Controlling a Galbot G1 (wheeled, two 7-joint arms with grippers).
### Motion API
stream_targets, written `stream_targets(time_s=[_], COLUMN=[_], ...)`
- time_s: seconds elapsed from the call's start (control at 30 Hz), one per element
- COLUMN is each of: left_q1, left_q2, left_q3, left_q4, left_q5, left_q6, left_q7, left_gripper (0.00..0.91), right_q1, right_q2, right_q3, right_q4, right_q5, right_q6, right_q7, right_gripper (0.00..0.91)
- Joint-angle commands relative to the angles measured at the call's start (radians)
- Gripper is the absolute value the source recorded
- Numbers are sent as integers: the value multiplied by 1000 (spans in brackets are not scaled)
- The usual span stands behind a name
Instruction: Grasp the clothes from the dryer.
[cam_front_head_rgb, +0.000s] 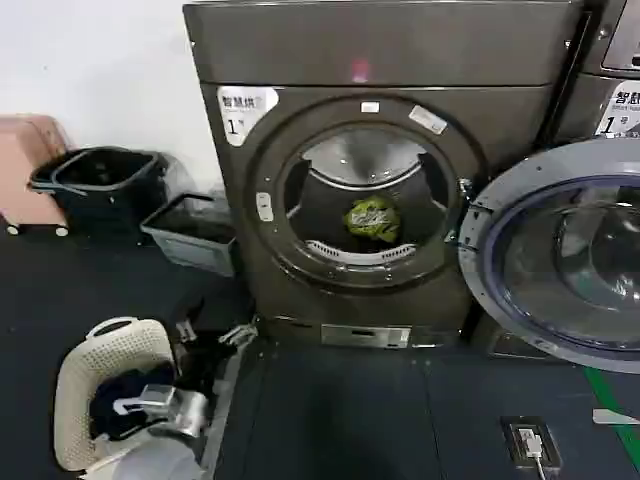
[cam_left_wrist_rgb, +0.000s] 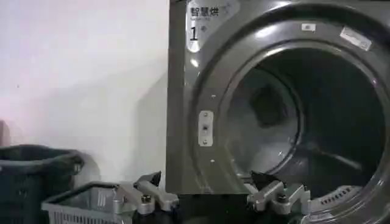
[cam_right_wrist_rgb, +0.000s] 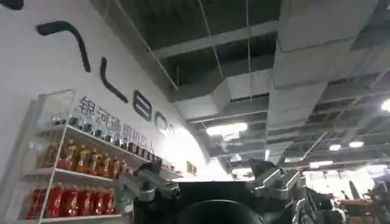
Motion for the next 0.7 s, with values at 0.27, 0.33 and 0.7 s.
stream_targets(time_s=[0.27, 0.33, 0.7], left_q1=[19, 20, 6], left_q2=[-18, -15, -15], left_q3=[23, 29, 32], left_q4=[-1, -1, 3], left_q5=[11, 13, 8], left_q6=[-13, -12, -5], left_q7=[-60, -59, -54], left_gripper=[907, 907, 907], right_q1=[10, 12, -7], right_q2=[0, 0, -1], right_q3=[-14, -19, -2], right_q4=[6, 9, 4], right_q5=[39, 40, 42], right_q6=[25, 24, 25], right_q7=[13, 12, 11], right_gripper=[907, 907, 907])
